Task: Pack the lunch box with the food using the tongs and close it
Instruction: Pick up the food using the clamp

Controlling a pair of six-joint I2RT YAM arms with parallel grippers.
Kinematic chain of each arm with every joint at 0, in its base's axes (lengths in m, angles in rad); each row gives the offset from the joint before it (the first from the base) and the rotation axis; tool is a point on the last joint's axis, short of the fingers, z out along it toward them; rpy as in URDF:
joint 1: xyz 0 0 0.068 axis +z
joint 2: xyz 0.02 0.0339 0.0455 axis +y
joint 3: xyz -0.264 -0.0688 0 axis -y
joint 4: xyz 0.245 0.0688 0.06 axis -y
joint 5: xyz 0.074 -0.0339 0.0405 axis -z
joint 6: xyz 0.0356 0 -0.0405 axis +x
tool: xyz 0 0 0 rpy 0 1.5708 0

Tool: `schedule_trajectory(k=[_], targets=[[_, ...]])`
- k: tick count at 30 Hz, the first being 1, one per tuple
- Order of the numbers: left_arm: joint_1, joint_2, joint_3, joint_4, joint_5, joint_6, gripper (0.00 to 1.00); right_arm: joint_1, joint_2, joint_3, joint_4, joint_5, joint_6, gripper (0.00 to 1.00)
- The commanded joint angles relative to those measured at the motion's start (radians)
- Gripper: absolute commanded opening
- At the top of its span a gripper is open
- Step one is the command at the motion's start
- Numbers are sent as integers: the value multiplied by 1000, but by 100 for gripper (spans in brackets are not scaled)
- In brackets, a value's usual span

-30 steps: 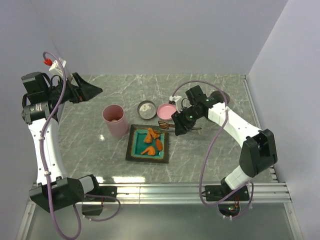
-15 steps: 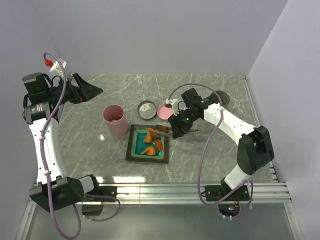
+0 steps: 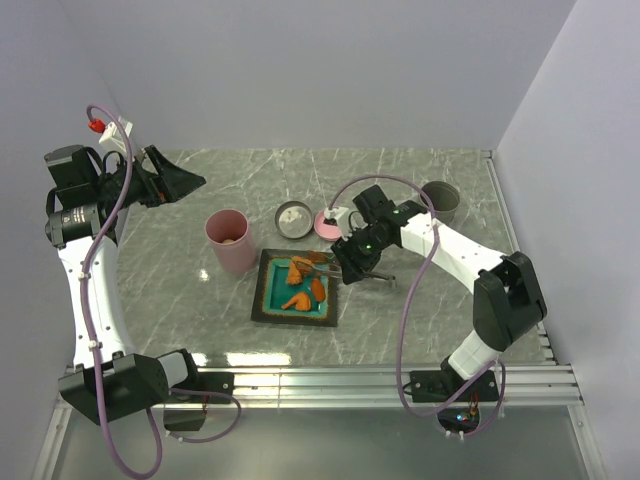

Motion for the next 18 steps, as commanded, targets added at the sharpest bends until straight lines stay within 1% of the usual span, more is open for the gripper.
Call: schedule_trajectory(k=[1,12,18], targets=[[4,-10,10,26,26,3,99,22,-8,0,48,35,9,54],[4,-23,-1,32,30,-3,99,28,-68,-14,37,138,16,53],[6,-26,-2,31,29,-6,99,58,-66,-14,34,152,20,53]])
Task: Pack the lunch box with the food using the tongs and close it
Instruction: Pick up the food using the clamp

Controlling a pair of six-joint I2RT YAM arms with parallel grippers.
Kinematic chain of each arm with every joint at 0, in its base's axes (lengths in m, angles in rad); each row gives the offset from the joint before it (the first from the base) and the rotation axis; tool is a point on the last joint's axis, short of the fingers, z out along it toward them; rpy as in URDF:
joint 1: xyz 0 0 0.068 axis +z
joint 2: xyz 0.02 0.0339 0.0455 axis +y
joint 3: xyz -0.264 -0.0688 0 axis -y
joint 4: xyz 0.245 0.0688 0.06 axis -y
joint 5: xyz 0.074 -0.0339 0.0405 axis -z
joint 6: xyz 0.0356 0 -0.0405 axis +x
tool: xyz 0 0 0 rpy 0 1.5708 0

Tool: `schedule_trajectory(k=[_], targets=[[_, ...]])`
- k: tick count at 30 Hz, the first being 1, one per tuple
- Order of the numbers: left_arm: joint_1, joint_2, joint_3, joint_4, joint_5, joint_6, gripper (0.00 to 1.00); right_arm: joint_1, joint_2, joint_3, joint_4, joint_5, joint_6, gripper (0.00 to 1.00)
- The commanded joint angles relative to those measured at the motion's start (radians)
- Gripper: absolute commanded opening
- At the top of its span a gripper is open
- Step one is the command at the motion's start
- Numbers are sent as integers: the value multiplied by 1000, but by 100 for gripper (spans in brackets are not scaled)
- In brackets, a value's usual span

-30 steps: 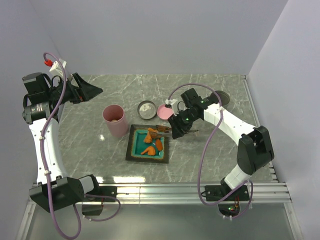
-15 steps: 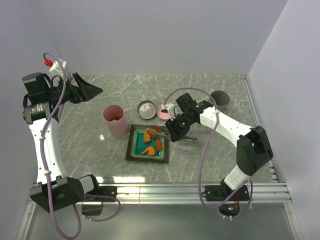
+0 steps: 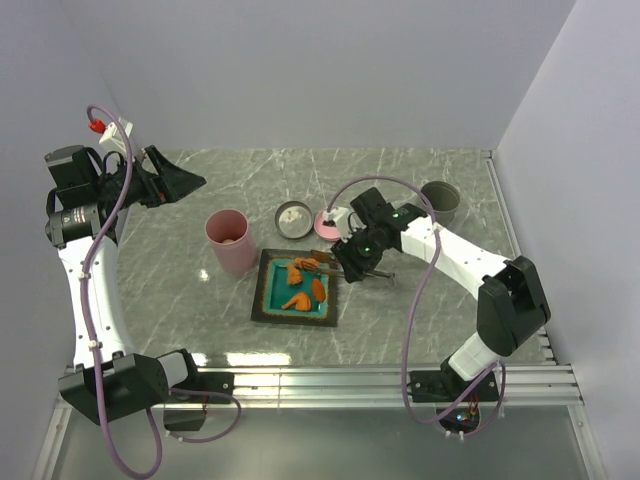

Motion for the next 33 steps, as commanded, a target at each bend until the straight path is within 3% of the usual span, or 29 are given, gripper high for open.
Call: schedule_trajectory(k=[1,11,17,24,33], targets=[[4,-26,1,32,28,-3,99,52,-33,2,21,40,8,53],[6,-33,13,19,25,7,99,114,5,15,26,125,7,52],[5,-27,11,23,30,2,99,115,5,28,18,142,8,46],[2,-29,22,16,39,4,99,114,-48,64,-42,71,-2,37],[6,-21,34,8,44,5,99,66,-168,115,-97,-2,-5,34]])
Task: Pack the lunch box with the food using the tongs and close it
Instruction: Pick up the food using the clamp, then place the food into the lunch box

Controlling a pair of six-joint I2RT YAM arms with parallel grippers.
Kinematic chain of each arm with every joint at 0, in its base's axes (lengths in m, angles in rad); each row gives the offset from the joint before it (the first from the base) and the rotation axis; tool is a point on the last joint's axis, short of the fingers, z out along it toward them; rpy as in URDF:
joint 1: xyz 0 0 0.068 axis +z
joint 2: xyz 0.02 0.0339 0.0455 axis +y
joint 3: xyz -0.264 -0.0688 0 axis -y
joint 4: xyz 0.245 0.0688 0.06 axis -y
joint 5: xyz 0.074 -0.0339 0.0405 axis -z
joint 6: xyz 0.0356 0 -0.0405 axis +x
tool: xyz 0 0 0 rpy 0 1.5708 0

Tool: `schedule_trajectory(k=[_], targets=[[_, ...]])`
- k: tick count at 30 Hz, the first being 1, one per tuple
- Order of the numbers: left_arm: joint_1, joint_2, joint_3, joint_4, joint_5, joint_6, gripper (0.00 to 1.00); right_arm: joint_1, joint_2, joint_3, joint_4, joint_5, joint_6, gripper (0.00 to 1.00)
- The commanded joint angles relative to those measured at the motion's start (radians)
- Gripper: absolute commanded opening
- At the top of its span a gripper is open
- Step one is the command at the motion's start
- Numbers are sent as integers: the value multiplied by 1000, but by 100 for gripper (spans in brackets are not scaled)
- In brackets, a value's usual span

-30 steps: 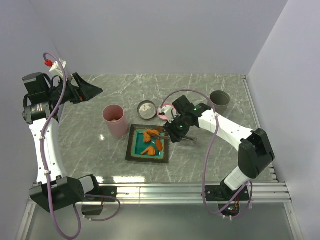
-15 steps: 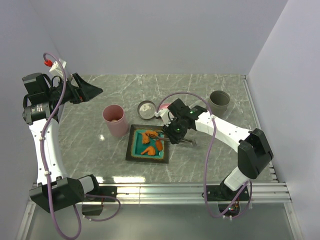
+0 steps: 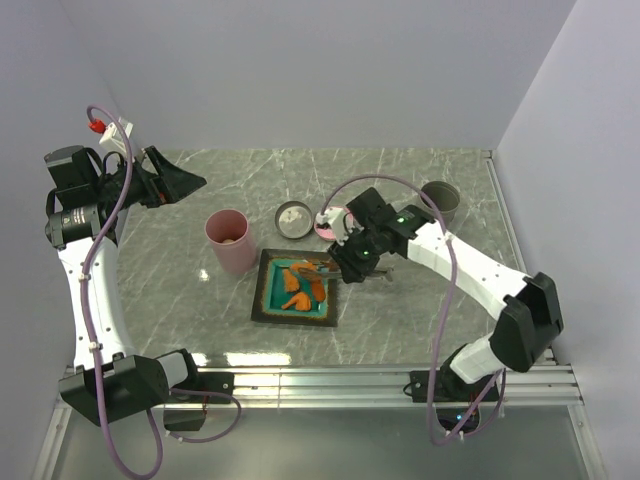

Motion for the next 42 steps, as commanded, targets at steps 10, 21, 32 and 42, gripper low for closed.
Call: schedule_trajectory(k=[10,21,32,42], targets=[[4,-15,31,-3,29,22,99,-244,-244,118,-77,-92,-41,34],[2,-17,24,-25,-20,34,99,-691,-347,185,-108,-143,-41,34],[4,-17,11,7,35,11,99,-979,-220,250,-206,-164,-143,35],[4,-11,24,-23,41,31,99,-993,-177,225,-186,-158,-138,46]])
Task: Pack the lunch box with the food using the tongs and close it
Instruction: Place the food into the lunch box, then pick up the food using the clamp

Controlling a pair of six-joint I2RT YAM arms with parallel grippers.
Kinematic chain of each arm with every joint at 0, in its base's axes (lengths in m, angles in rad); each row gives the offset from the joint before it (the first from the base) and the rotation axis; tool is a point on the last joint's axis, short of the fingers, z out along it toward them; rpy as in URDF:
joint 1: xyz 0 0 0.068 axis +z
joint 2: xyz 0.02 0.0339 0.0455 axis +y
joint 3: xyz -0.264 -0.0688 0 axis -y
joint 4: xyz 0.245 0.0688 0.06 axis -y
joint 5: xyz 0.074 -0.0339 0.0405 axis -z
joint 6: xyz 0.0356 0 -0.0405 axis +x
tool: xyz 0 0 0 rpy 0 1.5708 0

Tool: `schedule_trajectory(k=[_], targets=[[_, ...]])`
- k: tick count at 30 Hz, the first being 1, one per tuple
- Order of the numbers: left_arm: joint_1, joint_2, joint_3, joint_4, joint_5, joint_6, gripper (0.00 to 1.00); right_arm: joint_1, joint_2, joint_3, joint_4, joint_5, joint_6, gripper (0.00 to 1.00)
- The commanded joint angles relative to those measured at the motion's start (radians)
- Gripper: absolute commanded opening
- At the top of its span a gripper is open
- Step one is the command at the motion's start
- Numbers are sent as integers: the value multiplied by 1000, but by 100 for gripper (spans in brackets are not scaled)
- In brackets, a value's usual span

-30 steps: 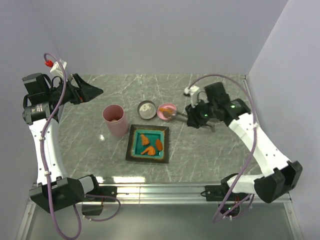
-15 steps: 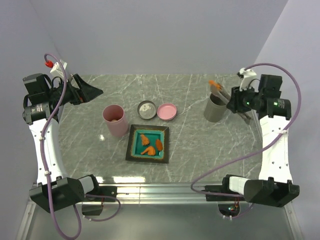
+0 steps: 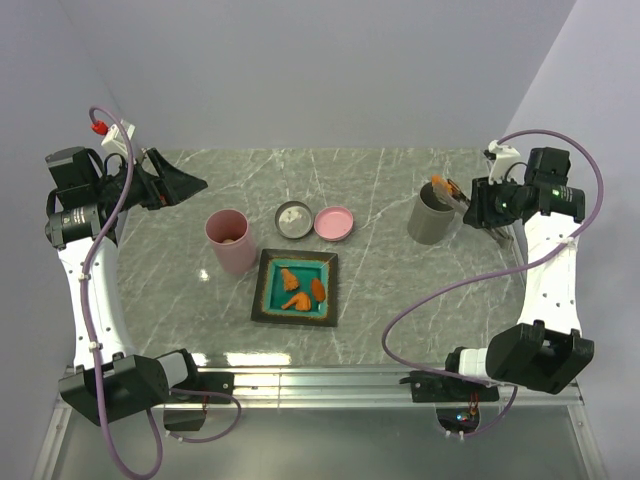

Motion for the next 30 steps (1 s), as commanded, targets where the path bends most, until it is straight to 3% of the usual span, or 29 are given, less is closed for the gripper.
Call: schedule_trajectory(k=[1,9,18,25,30], targets=[[2,-12,20,11,25,11,99,-5,-3,13,22,-15,-15,47],[2,-1,19,20,43,1,99,-5,-14,41,5,-1,-22,61],[2,1,40,5,55,16,99,73,-29,99,-92,-165,-36,60],[4,-2,39,-1,74,13,99,378,-99,-54,2,-159,22,59],[4,-9,37,-3,84,22,99,659,-99,-159,91,-49,73,59]])
